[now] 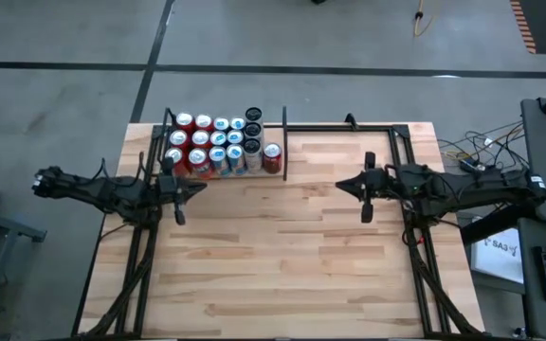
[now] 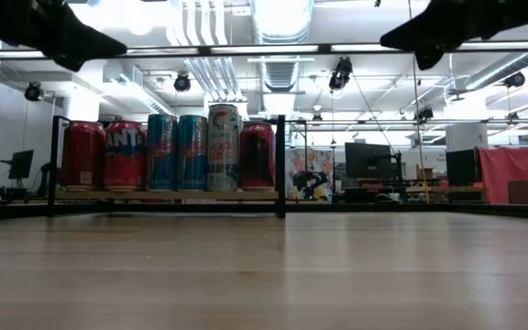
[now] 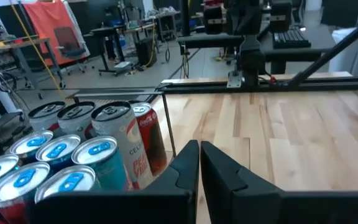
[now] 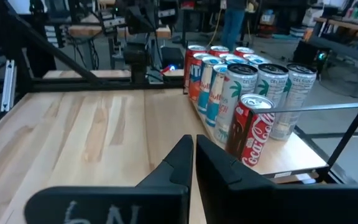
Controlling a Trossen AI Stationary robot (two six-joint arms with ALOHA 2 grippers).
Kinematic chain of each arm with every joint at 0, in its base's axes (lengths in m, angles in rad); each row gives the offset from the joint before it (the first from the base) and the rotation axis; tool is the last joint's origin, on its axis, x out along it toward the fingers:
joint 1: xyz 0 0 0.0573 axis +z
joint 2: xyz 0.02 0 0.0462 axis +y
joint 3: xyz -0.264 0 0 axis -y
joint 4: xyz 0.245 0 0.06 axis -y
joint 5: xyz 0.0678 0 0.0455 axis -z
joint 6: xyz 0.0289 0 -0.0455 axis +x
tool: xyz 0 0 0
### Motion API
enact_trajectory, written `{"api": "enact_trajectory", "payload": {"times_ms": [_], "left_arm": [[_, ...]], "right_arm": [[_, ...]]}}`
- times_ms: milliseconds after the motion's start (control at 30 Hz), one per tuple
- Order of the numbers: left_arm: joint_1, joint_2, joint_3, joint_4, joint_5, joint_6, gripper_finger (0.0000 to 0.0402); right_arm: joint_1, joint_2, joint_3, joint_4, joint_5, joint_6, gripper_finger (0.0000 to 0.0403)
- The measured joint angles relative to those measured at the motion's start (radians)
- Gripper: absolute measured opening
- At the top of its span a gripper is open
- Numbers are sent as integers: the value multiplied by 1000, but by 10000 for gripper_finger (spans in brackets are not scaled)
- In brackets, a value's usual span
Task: Place canned beverage on shelf
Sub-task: Return to Home Position
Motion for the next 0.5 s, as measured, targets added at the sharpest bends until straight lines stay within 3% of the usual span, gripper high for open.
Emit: {"api": "enact_trajectory", "payload": {"times_ms": [500], "left_arm": [[0, -159, -151, 101, -3, -31, 0]], "right_arm": [[-1, -243, -211, 115, 2, 37, 9]]}}
